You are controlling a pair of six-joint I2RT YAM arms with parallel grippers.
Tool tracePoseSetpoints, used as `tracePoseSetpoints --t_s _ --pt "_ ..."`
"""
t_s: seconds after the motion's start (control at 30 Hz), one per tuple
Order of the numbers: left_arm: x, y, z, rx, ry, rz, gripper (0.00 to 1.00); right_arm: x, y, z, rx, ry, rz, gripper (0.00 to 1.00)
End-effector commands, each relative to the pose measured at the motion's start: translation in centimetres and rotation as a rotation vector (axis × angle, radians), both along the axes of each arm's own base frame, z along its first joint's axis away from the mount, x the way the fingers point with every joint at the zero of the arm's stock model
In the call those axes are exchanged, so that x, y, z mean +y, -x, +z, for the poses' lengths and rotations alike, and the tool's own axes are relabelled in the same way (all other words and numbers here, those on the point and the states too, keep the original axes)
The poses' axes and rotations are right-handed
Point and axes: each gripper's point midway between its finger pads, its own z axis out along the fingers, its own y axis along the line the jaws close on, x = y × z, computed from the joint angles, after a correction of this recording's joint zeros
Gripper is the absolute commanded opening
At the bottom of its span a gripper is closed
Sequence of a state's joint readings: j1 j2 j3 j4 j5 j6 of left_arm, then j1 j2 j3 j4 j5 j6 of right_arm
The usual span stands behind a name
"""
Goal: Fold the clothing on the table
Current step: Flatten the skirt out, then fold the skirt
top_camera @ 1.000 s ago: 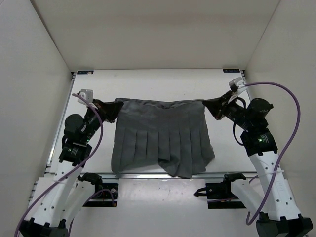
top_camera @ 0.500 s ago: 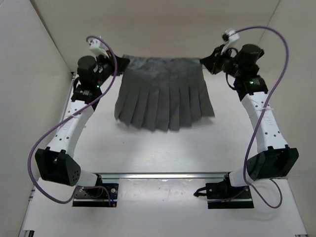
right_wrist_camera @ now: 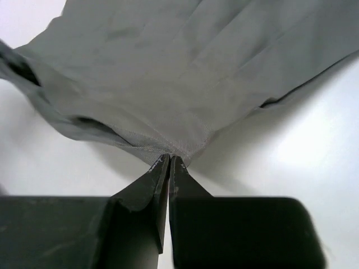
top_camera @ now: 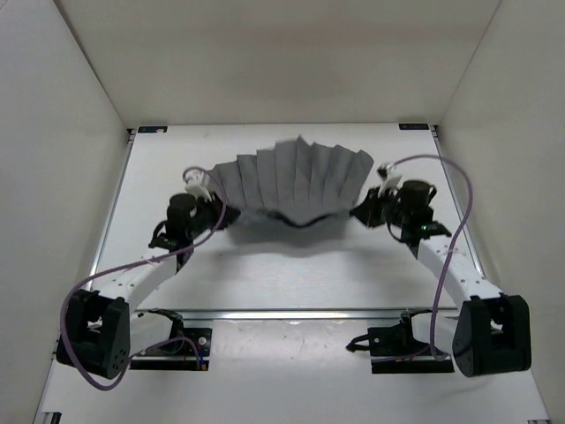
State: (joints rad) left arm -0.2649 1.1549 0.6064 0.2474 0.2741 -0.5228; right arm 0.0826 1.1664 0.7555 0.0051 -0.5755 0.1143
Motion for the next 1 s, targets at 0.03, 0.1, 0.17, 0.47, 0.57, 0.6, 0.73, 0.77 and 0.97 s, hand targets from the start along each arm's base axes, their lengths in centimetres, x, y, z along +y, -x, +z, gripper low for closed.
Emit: tracePoseSetpoints --t_s 0.03,0.1,0.17,0.47,0.57,0.6,0.73,0.77,0.97 --pt "-0.3 5.9 -4.3 0.128 0.016 -0.018 0.00 2.3 5.4 -1.1 0.010 -0.051 0.063 0.00" --pt "-0.7 8.9 -4.8 0.137 -0.003 -0.026 0.00 2.2 8.4 -1.5 0.034 -0.028 0.048 0.00" --pt "0.5 11.0 -3.7 0.113 0.059 0.012 0.00 2.4 10.5 -1.2 0.045 -0.024 0.048 0.00" --pt "2.4 11.4 -3.0 0.094 0.077 0.052 0.00 1.5 11.7 -0.3 0.066 -0.129 0.060 0.00" --pt "2.6 9.9 -1.6 0.055 0.073 0.079 0.00 1.3 10.2 1.4 0.019 -0.120 0.042 0.00" --pt "3.0 9.0 -0.7 0.041 0.067 0.100 0.00 1.2 9.1 2.4 0.001 -0.117 0.032 0.00" --pt "3.5 5.0 2.0 0.011 0.038 0.153 0.00 0.3 4.8 5.0 -0.028 -0.151 -0.001 0.00" --pt "3.6 3.9 3.2 -0.037 0.039 0.167 0.00 0.3 3.2 5.0 -0.023 -0.158 -0.004 0.00" --pt "3.9 -2.7 -0.7 0.075 -0.005 0.246 0.00 -0.7 -5.3 0.7 0.063 -0.159 -0.091 0.00"
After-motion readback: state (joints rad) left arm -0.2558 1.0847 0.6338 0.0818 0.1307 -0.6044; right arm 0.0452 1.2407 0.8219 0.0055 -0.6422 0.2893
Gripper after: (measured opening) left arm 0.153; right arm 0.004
